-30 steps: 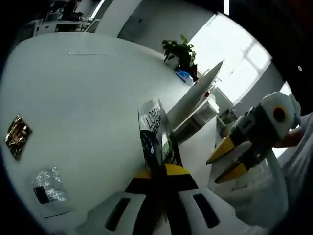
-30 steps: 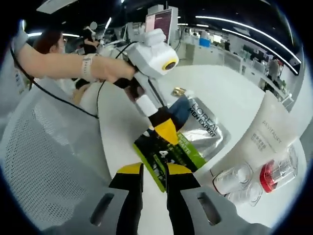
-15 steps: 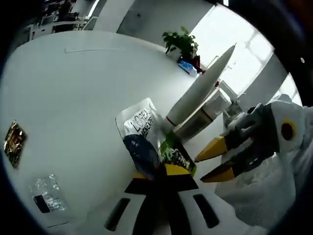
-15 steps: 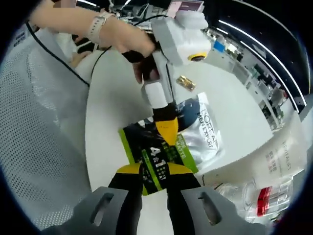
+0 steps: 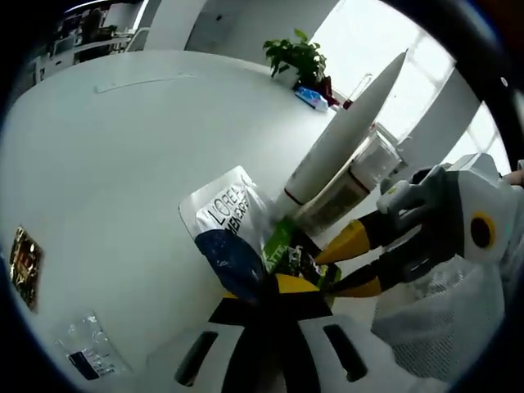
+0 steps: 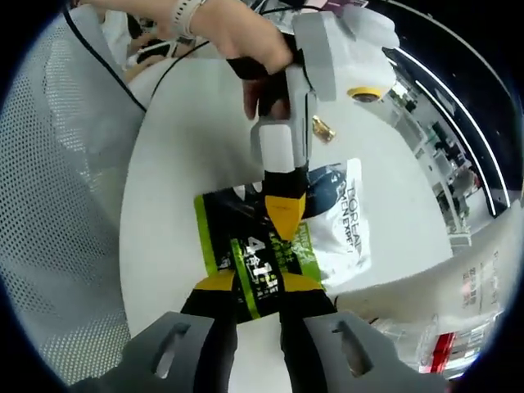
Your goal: Arrange the skincare products in the storage area until every visible bottle or jar stands upright without overlapping.
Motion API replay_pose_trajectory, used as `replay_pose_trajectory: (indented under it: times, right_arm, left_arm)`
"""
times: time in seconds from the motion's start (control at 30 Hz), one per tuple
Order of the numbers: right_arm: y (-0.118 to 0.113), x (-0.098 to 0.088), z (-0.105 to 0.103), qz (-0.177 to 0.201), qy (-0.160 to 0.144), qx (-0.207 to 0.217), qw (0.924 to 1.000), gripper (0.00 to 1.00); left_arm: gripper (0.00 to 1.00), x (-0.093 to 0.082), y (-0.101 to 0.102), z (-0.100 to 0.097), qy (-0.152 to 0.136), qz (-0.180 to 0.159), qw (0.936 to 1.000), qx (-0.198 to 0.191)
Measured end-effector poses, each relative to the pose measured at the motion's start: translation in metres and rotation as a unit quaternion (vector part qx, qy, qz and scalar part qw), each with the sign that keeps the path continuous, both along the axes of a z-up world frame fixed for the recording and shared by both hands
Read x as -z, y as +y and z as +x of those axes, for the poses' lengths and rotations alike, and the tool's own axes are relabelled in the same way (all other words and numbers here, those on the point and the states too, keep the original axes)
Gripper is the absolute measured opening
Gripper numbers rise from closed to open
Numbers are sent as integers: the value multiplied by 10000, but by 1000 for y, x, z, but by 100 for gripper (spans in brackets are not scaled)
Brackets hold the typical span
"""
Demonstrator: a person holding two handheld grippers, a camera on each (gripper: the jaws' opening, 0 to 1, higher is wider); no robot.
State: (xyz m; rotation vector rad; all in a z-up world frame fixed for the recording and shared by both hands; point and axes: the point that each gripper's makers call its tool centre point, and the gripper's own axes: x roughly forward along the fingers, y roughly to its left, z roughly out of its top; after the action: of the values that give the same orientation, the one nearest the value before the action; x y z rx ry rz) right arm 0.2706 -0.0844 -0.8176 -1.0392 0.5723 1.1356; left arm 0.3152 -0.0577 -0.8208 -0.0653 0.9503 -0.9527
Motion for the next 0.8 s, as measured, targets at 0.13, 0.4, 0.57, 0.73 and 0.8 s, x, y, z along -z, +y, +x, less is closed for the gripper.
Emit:
replay_pose_trajectory:
  times: [0.13,0.4,0.57,0.73,0.8]
  right_arm:
    - [2,2,-2,21,106,11,9999,18]
    - [1,6,-5,3,174,-35,9998,16]
    - [1,9,-7,6,446,87,9990,13]
    - [1,10,-11,10,504,82,9987,10]
    - [1,10,-11,20,553,106,9984,10]
  left_arm:
    - [0,2,-2,-1,-39,40,10000,45]
    - [0,1,-6,-2,-99,47,9999,118]
    - [3,-1,-9,-3,-362,60,9990,256]
    - [7,-3,-7,3,-517,98,9981,314]
    - [9,-1,-5,6,-555,144,9979,311]
